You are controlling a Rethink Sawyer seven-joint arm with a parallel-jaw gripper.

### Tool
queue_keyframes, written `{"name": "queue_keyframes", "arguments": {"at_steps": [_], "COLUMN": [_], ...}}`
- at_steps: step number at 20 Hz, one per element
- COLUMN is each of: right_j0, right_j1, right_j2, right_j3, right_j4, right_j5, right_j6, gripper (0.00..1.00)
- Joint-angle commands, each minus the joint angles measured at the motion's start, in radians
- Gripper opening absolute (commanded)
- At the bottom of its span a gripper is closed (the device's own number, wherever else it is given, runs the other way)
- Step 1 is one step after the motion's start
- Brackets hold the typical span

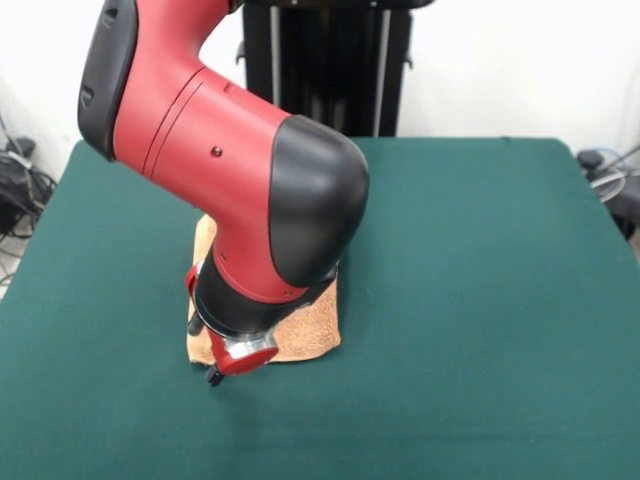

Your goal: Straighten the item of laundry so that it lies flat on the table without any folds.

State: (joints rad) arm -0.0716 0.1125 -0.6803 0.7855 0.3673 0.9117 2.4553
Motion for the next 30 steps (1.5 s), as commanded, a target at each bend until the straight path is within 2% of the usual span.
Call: {"name": "queue_keyframes", "arguments": {"at_steps": [1,5,11,21,30], "right_j0": [-0.031,-0.031,-0.050,-0.051,-0.057], "right_j1": [0.056,0.060,0.104,0.123,0.143], "right_j2": [0.127,0.130,0.118,0.121,0.120], "right_j3": [0.002,-0.001,-0.089,-0.115,-0.158], "right_j4": [-0.048,-0.046,-0.040,-0.035,-0.028], "right_j5": [0.117,0.113,0.171,0.174,0.241], "right_j6": [-0.036,-0.031,-0.032,-0.007,-0.005], "gripper": [1.00,1.00,1.00,1.00,1.00]}}
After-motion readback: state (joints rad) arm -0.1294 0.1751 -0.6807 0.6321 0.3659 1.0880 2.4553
